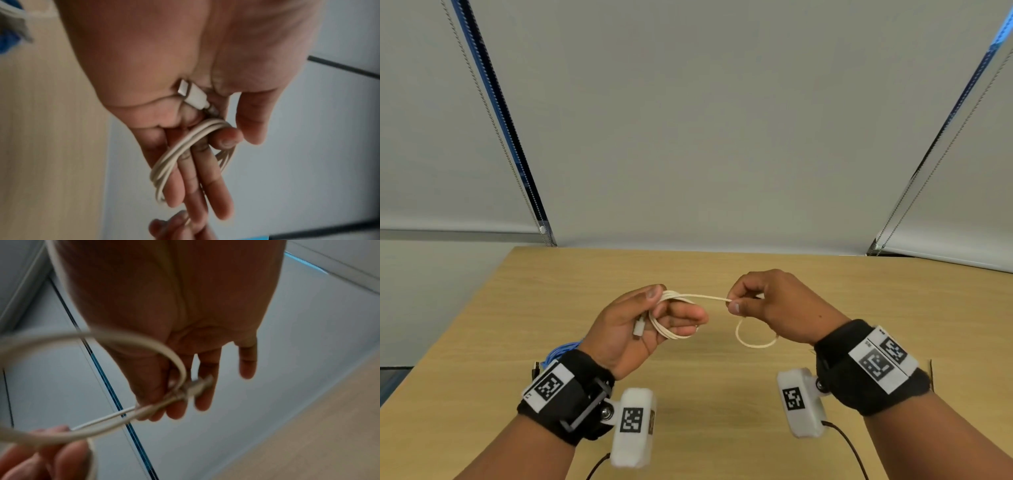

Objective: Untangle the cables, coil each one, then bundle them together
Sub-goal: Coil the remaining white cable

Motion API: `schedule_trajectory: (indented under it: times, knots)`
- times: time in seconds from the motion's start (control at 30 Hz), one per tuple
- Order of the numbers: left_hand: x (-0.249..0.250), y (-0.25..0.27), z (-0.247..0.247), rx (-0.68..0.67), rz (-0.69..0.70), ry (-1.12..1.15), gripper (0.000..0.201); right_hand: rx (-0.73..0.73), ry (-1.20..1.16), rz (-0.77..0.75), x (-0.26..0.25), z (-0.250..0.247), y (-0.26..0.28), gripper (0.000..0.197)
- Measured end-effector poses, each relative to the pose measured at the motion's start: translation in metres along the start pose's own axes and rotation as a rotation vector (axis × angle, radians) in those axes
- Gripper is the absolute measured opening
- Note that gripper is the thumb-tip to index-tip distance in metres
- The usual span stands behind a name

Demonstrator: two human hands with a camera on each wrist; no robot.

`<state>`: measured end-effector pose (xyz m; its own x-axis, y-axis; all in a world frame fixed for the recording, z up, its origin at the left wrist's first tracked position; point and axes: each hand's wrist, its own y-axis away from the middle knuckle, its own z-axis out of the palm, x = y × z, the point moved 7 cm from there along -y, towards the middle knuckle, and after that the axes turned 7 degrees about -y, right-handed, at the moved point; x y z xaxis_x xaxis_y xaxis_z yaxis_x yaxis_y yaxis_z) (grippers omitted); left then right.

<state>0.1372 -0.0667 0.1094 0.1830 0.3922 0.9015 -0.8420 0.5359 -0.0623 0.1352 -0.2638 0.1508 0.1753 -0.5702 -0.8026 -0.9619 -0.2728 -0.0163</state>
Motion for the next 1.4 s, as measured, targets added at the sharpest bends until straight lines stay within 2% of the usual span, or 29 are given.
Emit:
schedule_trajectory:
  times: [0.07,0.13,0.3,0.4,0.5,0.57,0.6,0.7,0.77,0.87,0.9,1.0,1.13,1.3,1.4]
  knots:
    - [0.001,0.0,-0.003,0.011,0.015,0.064,0.028,-0.034,0.153,0.012,0.007,0.002,-0.001,0.007]
    - [0.003,0.0,-0.008,0.047,0.037,0.126,0.029,-0.034,0.207,0.026,0.012,0.004,-0.003,0.009]
    - [0.002,0.001,-0.016,0.148,0.033,0.268,0.043,-0.05,-0.245,0.1,0.026,0.024,0.0,0.013]
    - [0.004,-0.001,-0.012,0.162,0.054,0.329,0.044,-0.057,-0.232,0.152,0.035,0.044,0.003,0.016]
    - [0.01,-0.006,-0.011,0.176,0.13,0.336,0.04,-0.13,-0.077,0.108,0.03,0.071,0.007,0.02]
    - [0.012,-0.009,-0.018,0.239,0.204,0.212,0.031,-0.206,0.014,0.062,0.022,0.09,0.012,0.022]
    - [0.013,-0.01,-0.022,0.291,0.227,0.076,0.026,-0.223,0.039,0.044,0.019,0.096,0.015,0.022]
    - [0.01,-0.01,-0.027,0.417,0.191,-0.551,0.026,-0.226,0.048,-0.021,0.004,0.096,0.017,0.019]
    - [-0.003,-0.013,-0.022,0.364,0.115,-0.819,0.029,-0.187,0.074,-0.074,-0.008,0.087,0.014,0.023]
    - [-0.027,-0.014,-0.01,0.232,0.044,-0.954,0.027,-0.121,0.12,-0.12,-0.02,0.066,0.008,0.023]
    - [-0.032,-0.013,-0.007,0.208,0.026,-0.918,0.028,-0.109,0.129,-0.127,-0.021,0.06,0.006,0.024]
    - [-0.043,-0.01,0.003,0.133,-0.067,-0.629,0.037,-0.063,0.127,-0.125,-0.021,0.046,0.004,0.022]
    - [-0.045,-0.005,0.016,0.041,-0.154,-0.321,0.039,0.077,0.11,-0.15,-0.018,0.035,0.005,0.013]
    - [-0.04,-0.001,0.025,-0.082,-0.134,-0.319,0.023,0.058,-0.115,-0.137,-0.008,0.041,0.008,0.014]
    - [-0.041,-0.003,0.018,-0.015,-0.075,-0.452,0.018,0.034,-0.159,-0.092,-0.002,0.047,0.008,0.017]
